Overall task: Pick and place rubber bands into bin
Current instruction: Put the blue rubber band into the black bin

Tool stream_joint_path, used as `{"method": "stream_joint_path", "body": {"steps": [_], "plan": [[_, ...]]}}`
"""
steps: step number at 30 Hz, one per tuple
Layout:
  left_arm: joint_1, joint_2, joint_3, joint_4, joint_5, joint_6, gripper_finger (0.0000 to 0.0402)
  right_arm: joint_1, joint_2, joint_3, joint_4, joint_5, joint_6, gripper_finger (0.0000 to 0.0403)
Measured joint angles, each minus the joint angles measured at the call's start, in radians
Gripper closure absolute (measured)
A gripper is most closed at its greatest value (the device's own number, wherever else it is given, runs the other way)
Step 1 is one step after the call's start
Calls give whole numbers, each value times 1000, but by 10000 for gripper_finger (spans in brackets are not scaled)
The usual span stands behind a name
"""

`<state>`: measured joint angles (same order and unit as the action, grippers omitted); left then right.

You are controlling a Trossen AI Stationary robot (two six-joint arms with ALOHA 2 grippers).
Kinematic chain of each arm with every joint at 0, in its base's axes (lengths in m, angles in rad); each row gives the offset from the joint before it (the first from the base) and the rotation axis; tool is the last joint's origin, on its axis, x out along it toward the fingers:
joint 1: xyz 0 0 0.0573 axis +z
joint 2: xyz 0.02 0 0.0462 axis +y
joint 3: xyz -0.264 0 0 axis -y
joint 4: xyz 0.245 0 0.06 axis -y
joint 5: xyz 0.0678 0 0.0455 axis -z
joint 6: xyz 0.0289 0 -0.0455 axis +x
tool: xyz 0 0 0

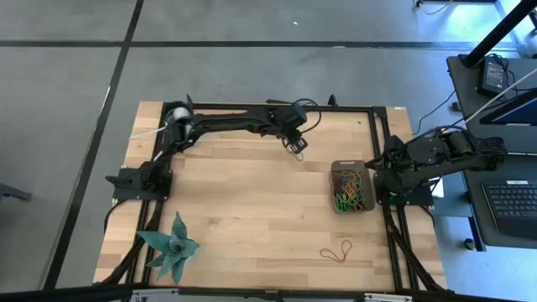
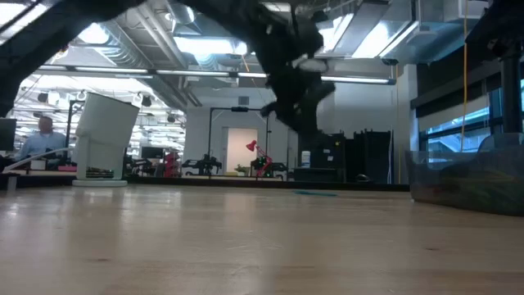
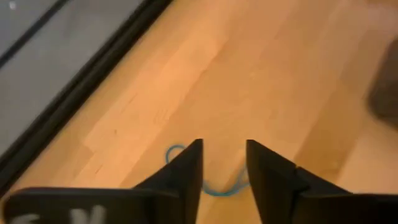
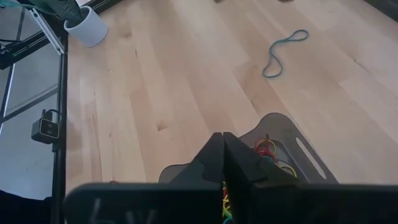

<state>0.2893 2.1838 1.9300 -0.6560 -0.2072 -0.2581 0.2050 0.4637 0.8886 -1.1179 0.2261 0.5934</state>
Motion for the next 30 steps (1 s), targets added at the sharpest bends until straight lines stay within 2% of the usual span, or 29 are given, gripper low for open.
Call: {"method": "stream_joint_path", "body": {"steps": [5,8,13,18,21,24,27,30], "plan": [[42,71,1,-9,80,-1,230,0,0,0,0,-3,0,391],[55,118,1,0,85,15,205,0,0,0,-1,-10,-1,395],[59,189,1,-9,115,101,190,0,0,0,-7,-11,-1,399],[21,210,2,-23,20,190,190,0,0,-1,-24,-10,-9,390],[4,213,4,-79,7,241,200,0,-1,-1,-26,-11,-29,389],[-10,219,7,-136,9,268,226,0,-1,-1,-26,-10,-50,394],[-21,234,7,-176,40,272,269,0,-1,-1,-26,-10,-61,398],[-27,248,11,-192,84,220,328,0,-1,-1,-26,-9,-79,397]]}}
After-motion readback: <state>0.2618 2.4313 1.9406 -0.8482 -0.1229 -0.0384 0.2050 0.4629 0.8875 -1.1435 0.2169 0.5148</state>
